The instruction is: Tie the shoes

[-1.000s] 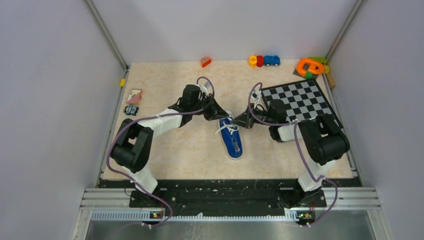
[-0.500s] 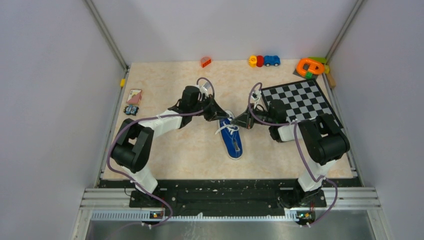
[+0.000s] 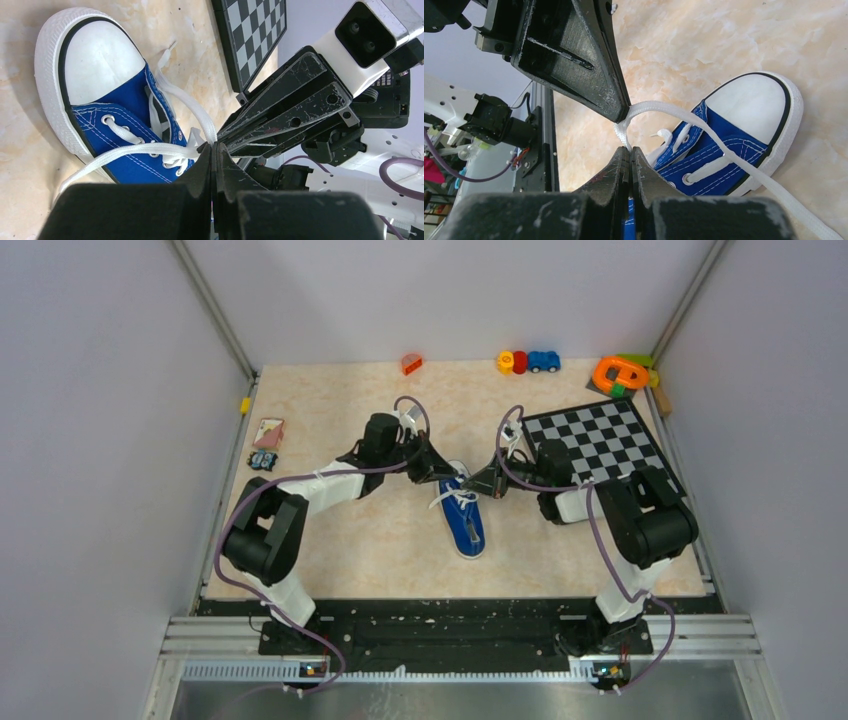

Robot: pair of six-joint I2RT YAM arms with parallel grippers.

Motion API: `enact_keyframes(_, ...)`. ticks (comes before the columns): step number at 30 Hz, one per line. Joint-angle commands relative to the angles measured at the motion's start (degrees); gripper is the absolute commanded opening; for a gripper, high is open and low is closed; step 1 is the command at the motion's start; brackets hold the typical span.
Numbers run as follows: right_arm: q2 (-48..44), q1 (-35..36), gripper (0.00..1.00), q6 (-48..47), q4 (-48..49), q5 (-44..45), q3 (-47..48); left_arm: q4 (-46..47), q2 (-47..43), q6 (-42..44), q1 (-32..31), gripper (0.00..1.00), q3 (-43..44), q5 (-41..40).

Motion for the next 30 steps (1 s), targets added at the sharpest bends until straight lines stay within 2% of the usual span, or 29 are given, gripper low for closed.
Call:
enact_keyframes(1, 0.5, 0.0, 0.04, -0.3, 2.3, -0.2, 1.1, 2.1, -2.0, 1.4, -0.3, 0.00, -0.1, 0.4)
enact_keyframes(13, 0.5, 0.1, 0.19, 0.0, 2.1, 0.3, 1.0, 2.4, -2.5, 1.6, -0.3, 0.00, -1.3, 0.2)
enact_keyframes(24, -0.2, -0.5, 0.22, 0.3, 1.3, 1.6, 0.7, -0.4, -2.2, 1.9, 0.1, 0.00, -0.6, -0.6)
enact_keyframes(30, -0.7, -0.6, 0.32, -0.5, -0.6, 2.4, 0.8, -0.3, -1.5, 1.3, 0.3, 0.00, -0.1, -0.5)
